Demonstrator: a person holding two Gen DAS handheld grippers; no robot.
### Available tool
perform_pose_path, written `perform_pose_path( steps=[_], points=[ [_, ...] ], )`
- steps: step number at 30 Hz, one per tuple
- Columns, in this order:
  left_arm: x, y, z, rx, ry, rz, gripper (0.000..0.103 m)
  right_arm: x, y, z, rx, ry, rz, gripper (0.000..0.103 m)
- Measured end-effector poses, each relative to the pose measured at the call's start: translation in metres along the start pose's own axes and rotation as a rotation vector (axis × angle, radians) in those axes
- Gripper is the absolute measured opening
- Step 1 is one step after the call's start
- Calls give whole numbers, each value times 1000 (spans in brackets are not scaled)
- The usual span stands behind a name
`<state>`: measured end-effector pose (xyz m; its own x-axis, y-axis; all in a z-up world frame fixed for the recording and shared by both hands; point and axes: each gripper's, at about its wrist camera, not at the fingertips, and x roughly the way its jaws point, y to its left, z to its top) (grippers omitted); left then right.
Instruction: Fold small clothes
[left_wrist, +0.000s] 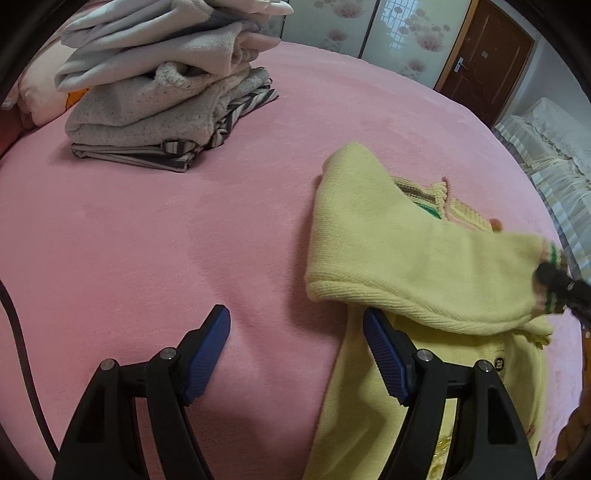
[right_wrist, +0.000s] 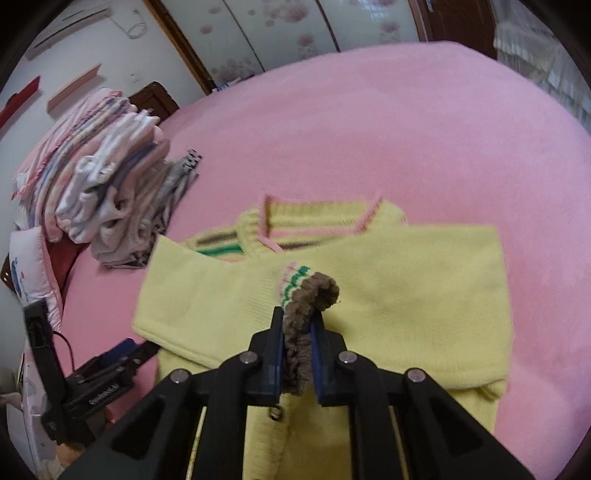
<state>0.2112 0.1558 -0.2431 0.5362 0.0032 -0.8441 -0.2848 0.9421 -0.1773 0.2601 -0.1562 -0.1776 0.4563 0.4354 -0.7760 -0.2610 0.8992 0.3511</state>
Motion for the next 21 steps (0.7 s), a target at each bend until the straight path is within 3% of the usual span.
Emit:
perform_pose_path(
  steps=[7,11,16,21],
  points=[
    [4,-15,13,-15,-19,-38,73,-61,26,43,-47,-169,29,11],
    [11,-28,22,-9,-29,-39,73,-76,28,54,-74,-215,-5,11],
    [16,-33,24,-10,-34,6,72,-71,9,50,-45,-182,-49,11],
    [18,-29,21,-6,-7,38,55,-46,-29,34,2,-111,-95,11]
  ],
)
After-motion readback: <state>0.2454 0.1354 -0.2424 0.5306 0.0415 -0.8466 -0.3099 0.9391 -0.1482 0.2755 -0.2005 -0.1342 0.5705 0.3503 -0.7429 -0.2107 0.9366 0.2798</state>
